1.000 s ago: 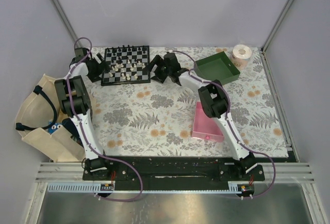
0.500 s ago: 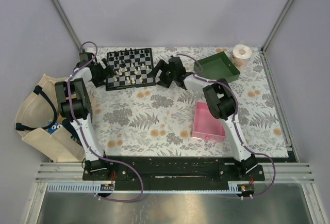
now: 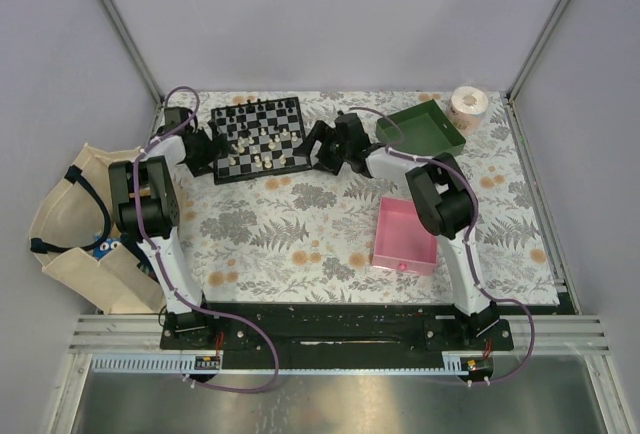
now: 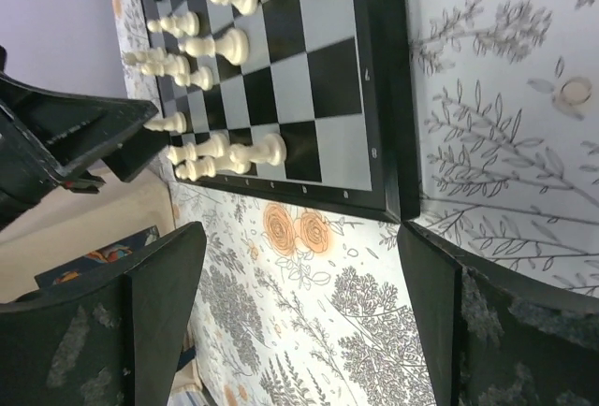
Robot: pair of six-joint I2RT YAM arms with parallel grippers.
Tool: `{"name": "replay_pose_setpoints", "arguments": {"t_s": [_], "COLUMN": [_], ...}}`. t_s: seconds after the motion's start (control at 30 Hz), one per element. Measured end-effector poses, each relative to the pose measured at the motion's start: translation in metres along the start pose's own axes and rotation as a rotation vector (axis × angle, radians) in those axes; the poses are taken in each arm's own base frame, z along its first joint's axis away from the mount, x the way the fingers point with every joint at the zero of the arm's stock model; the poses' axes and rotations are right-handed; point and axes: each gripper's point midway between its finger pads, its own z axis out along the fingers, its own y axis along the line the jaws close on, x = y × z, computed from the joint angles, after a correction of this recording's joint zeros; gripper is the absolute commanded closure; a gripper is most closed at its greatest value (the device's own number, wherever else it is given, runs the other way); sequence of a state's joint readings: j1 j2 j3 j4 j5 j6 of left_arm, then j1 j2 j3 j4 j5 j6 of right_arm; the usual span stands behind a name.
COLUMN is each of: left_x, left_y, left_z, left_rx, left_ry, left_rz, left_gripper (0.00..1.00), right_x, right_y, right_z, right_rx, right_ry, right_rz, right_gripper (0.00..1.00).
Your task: Set up the chess pieces on the board
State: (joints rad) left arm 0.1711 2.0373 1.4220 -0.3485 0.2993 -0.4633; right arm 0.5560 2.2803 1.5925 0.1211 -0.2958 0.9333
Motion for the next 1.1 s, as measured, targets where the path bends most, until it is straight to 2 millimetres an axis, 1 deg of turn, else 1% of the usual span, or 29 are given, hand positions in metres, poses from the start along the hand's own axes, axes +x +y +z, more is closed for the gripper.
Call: {"name": "replay_pose_setpoints", "arguments": {"t_s": [0.1, 0.17, 0.2, 0.23, 0.27, 0.33, 0.43, 0.5, 0.53, 0.63, 0.7, 0.8, 0.87, 1.1], "left_x": [0.0, -0.001, -0.003, -0.007, -0.013, -0.029, -0.047, -0.055, -0.056, -0.051, -0.046, -0.038, -0.032, -0.028], "left_y": [0.0, 0.0, -0.001, -0.002, -0.004, -0.007, -0.01, -0.009, -0.008, 0.0, 0.004, 0.009, 0.011, 0.004], "left_z": [0.0, -0.002, -0.004, -0.006, -0.008, -0.012, -0.016, -0.015, -0.014, -0.005, 0.001, 0.006, 0.009, 0.012], "left_rx": [-0.005, -0.011, -0.013, -0.013, -0.011, -0.006, 0.002, 0.001, -0.001, -0.016, -0.025, -0.032, -0.031, 0.019], "left_ry": [0.001, 0.007, 0.008, 0.004, -0.007, -0.042, -0.076, -0.091, -0.094, -0.073, -0.056, -0.034, -0.023, -0.047], "left_rz": [0.0, -0.005, -0.009, -0.011, -0.011, -0.01, -0.011, -0.011, -0.012, -0.023, -0.029, -0.039, -0.044, -0.041], "left_gripper": [0.01, 0.01, 0.01, 0.01, 0.01, 0.01, 0.01, 0.01, 0.01, 0.01, 0.01, 0.02, 0.05, 0.1], "right_x": [-0.016, -0.034, -0.047, -0.06, -0.069, -0.087, -0.097, -0.095, -0.09, -0.076, -0.067, -0.066, -0.063, -0.042], "right_y": [0.008, 0.013, 0.019, 0.026, 0.032, 0.039, 0.041, 0.035, 0.027, 0.005, -0.006, 0.001, 0.004, 0.008], "right_z": [-0.004, -0.006, -0.005, -0.004, -0.003, 0.0, 0.011, 0.022, 0.028, 0.041, 0.046, 0.046, 0.045, 0.048], "right_rx": [-0.022, -0.032, -0.042, -0.058, -0.074, -0.094, -0.097, -0.087, -0.07, -0.029, -0.012, -0.033, -0.043, -0.05], "right_ry": [-0.021, -0.039, -0.055, -0.074, -0.089, -0.113, -0.11, -0.093, -0.077, -0.028, 0.002, 0.021, 0.038, 0.084], "right_rz": [-0.004, -0.004, -0.008, -0.014, -0.021, -0.029, -0.033, -0.031, -0.026, -0.008, 0.011, 0.005, 0.003, -0.004], "right_gripper": [0.06, 0.06, 0.06, 0.06, 0.06, 0.06, 0.06, 0.05, 0.06, 0.06, 0.06, 0.07, 0.07, 0.09]}}
